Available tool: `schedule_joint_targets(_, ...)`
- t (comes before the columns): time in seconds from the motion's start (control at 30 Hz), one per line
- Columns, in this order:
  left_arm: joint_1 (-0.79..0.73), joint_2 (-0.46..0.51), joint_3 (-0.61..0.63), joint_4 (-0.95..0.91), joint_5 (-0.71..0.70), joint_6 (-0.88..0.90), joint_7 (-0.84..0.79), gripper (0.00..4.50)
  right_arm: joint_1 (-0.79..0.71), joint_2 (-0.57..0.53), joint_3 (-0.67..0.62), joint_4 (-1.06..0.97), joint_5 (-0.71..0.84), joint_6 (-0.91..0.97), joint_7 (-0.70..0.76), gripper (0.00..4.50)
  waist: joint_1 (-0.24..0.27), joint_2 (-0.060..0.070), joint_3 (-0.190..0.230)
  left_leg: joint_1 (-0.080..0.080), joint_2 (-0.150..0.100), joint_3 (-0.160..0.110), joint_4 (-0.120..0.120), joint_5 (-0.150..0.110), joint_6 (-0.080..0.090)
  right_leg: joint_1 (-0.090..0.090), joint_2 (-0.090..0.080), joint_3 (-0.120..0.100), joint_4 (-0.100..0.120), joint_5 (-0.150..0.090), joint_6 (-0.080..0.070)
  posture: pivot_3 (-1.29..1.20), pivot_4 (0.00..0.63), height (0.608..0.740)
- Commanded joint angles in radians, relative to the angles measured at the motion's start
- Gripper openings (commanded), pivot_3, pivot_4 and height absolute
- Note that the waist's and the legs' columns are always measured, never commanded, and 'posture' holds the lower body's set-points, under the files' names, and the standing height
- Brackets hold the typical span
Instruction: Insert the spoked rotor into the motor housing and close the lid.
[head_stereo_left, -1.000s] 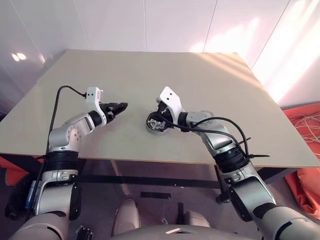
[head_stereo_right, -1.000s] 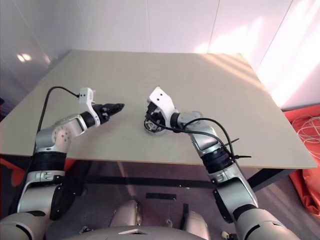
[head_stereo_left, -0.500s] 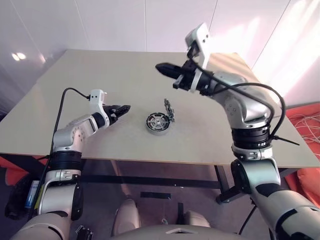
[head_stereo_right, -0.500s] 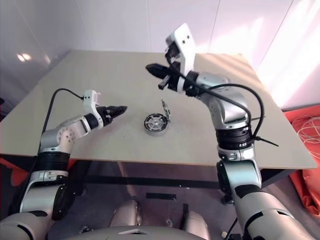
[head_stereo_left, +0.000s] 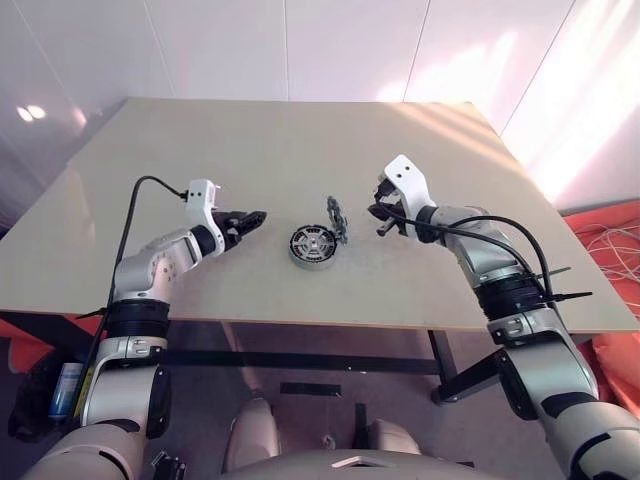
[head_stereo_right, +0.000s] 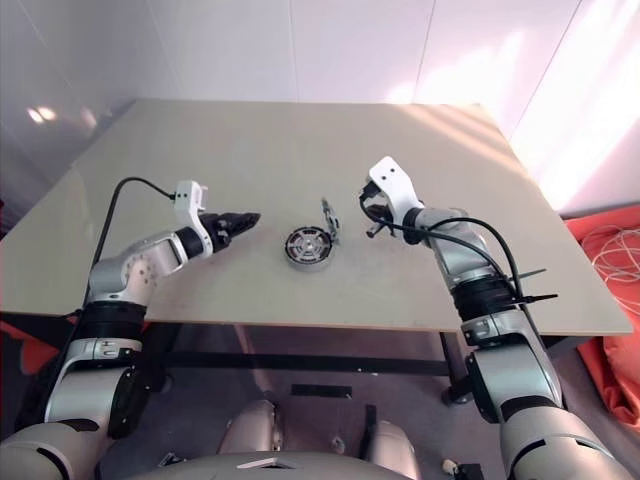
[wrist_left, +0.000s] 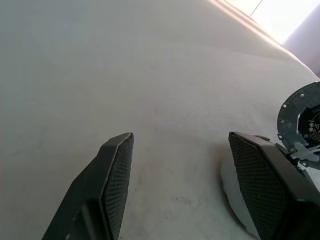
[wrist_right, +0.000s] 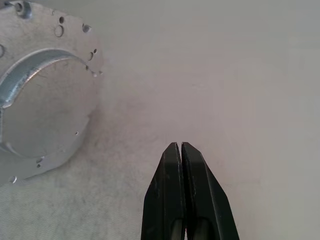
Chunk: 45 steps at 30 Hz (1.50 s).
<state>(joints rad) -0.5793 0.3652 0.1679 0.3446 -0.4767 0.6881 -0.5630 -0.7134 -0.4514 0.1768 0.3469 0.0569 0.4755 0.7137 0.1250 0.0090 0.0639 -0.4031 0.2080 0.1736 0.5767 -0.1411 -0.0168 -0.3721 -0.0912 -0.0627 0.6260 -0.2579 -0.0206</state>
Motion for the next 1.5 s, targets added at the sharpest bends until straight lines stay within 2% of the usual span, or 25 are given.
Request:
schedule_joint_targets(0.03,-0.025,0.011,0.012,-0.009,0.006,-0.025,-0.009,3.23,0.004,0.007,-0.014,-0.114,0.046,0.011,0.051,0.04,0.001,0.000,0.000,0.000,0.000,0.000,0.000,0.000,0.000,0.000,0.000,0.000,0.000,0.000,0.000,0.00,0.000,0.740)
schedule_joint_targets(0.27,-0.025,0.014,0.022,-0.013,0.007,-0.027,-0.004,3.23,0.044,0.103,0.028,-0.180,0.062,0.078,0.053,0.04,0.001,0.000,0.000,0.003,0.000,0.000,0.001,0.000,0.001,0.003,0.000,0.000,0.000,0.000,0.000,0.00,0.000,0.740)
schedule_joint_targets(0.5,-0.011,0.027,0.036,-0.041,0.000,-0.016,0.002,3.23,0.045,0.193,0.061,-0.067,0.032,0.051,0.019,0.04,0.000,0.000,0.000,0.004,0.000,-0.001,0.001,0.000,0.000,0.003,-0.001,0.000,0.000,0.000,0.000,0.00,0.000,0.740)
schedule_joint_targets(0.83,-0.007,0.036,0.052,-0.053,0.001,-0.011,0.009,3.23,0.064,0.225,0.079,0.114,-0.016,-0.066,-0.017,0.04,0.000,0.000,0.000,0.012,0.000,-0.001,0.000,0.000,0.000,0.010,-0.001,0.001,0.000,0.000,0.000,0.00,0.000,0.740)
schedule_joint_targets(1.03,-0.013,0.036,0.054,-0.041,0.004,-0.017,0.013,3.23,0.086,0.229,0.032,0.104,0.027,-0.160,0.001,0.04,0.000,0.000,0.000,0.024,0.000,-0.001,-0.004,-0.002,0.003,0.018,-0.002,0.005,-0.001,0.000,0.001,0.00,0.000,0.740)
schedule_joint_targets(1.2,-0.022,0.027,0.049,-0.026,0.010,-0.030,0.013,3.23,0.051,0.247,-0.064,0.059,0.109,-0.235,0.017,0.04,-0.001,0.000,0.000,0.020,0.000,0.000,-0.005,-0.002,0.003,0.013,-0.002,0.006,-0.001,0.000,0.000,0.00,0.000,0.740)
schedule_joint_targets(1.3,-0.028,0.022,0.044,-0.019,0.013,-0.035,0.010,3.23,0.046,0.235,-0.073,0.047,0.109,-0.265,0.033,0.04,-0.001,0.000,0.000,0.014,-0.001,0.000,-0.005,-0.002,0.003,0.008,-0.001,0.006,-0.001,0.000,0.000,0.00,0.000,0.740)
schedule_joint_targets(1.4,-0.035,0.019,0.038,-0.011,0.017,-0.038,0.006,3.23,0.067,0.228,-0.064,0.018,0.124,-0.274,0.084,0.67,-0.001,0.000,0.000,0.010,-0.001,0.001,-0.004,-0.001,0.002,0.005,0.000,0.006,-0.001,0.000,0.000,0.00,0.000,0.740)
schedule_joint_targets(1.5,-0.036,0.019,0.036,-0.008,0.020,-0.040,0.000,3.23,0.097,0.214,-0.040,0.001,0.115,-0.296,0.130,1.66,-0.001,0.000,0.000,0.008,-0.001,0.001,-0.004,-0.001,0.002,0.003,0.000,0.005,-0.002,0.000,0.000,0.00,0.000,0.740)
